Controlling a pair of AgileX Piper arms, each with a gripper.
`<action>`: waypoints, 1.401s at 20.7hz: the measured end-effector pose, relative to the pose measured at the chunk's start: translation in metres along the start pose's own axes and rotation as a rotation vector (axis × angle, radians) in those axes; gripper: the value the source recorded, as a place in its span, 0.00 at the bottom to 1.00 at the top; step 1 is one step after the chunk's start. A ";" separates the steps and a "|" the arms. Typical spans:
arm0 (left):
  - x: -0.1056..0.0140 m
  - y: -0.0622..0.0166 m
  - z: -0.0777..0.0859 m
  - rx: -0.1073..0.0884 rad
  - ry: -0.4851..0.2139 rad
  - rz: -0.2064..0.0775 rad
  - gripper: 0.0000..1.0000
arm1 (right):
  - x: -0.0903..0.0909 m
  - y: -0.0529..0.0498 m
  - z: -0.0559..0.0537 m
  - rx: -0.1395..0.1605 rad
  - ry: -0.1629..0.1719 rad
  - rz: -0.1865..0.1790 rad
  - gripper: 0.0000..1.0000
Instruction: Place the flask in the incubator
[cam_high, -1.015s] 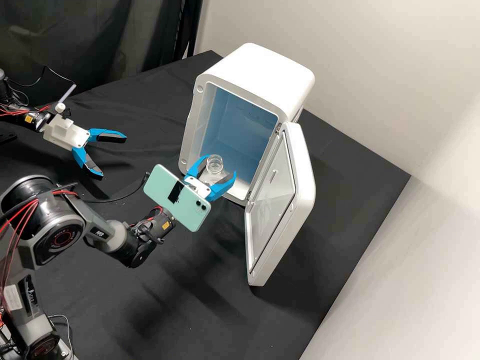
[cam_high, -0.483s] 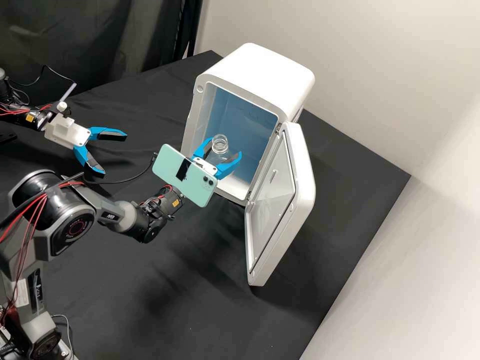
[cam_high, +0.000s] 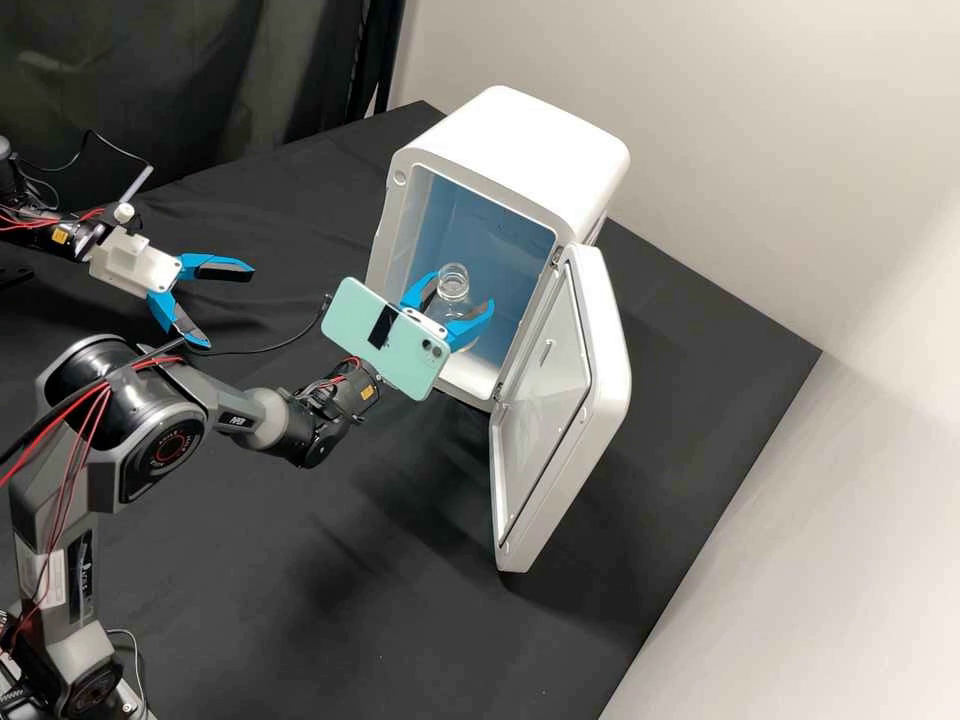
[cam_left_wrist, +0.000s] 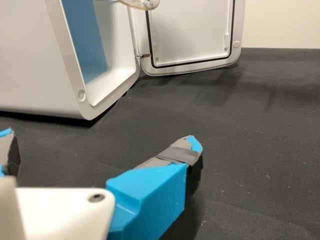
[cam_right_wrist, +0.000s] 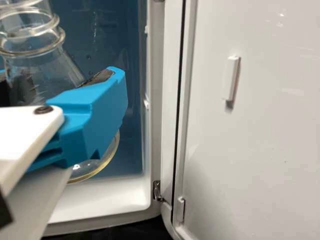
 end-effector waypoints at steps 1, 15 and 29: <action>0.000 0.0000 0.000 0.000 0.000 0.000 1.00 | 0.001 0.000 0.000 -0.003 0.000 0.002 0.00; 0.000 0.0000 0.000 0.000 0.000 0.000 1.00 | 0.029 -0.003 0.005 -0.023 -0.029 -0.024 0.00; 0.003 -0.0011 -0.001 -0.001 0.001 -0.005 1.00 | 0.080 -0.001 -0.008 -0.041 -0.065 -0.089 0.00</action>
